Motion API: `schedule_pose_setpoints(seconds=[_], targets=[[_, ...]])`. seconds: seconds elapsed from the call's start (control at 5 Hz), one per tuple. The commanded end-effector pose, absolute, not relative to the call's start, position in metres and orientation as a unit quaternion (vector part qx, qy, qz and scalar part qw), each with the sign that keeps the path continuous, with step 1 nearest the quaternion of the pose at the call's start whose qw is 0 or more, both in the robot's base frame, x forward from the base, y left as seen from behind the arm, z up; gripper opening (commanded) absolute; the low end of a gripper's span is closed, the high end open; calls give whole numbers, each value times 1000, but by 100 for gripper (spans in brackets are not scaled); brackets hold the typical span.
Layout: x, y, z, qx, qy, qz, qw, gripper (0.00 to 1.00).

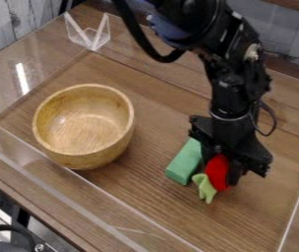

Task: Move the red fruit to the right side of the table

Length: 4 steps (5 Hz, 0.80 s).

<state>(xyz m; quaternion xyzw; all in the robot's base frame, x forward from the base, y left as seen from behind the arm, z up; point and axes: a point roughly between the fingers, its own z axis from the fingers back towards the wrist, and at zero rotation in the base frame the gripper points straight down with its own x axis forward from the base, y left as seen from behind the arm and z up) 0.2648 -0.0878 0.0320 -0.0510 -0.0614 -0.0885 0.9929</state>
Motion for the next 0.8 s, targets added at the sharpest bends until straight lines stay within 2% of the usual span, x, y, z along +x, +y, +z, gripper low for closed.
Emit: schedule_pose_setpoints(seconds=[0.0,0.2,0.4,0.6], targets=[[269,-107,53,-60,-93,-103,988,0],[274,-116,54,-60,-95,-107,988,0],[278,-115,44,-64,-90,-121,986,100],[281,-113,37,-66,-87,-129,986,100]])
